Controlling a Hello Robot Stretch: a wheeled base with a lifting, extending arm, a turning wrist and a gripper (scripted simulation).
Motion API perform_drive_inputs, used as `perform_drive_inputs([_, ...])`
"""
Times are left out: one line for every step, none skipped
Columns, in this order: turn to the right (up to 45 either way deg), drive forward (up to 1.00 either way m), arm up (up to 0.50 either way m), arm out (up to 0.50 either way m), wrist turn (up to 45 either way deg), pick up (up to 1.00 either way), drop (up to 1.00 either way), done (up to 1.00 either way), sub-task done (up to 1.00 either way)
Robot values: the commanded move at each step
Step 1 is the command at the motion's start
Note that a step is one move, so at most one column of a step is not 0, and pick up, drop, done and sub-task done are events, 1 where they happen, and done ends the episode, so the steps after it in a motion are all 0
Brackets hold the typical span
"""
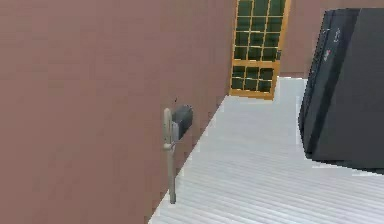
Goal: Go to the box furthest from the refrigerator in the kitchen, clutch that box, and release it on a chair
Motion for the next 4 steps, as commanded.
perform_drive_inputs([0.0, 0.50, 0.00, 0.00, 0.0, 0.00, 0.00, 0.00, 0.00])
perform_drive_inputs([45.0, 0.00, 0.00, 0.00, 0.0, 0.00, 0.00, 0.00, 0.00])
perform_drive_inputs([45.0, 0.00, 0.00, 0.00, 0.0, 0.00, 0.00, 0.00, 0.00])
perform_drive_inputs([18.0, 0.00, 0.00, 0.00, 0.0, 0.00, 0.00, 0.00, 0.00])
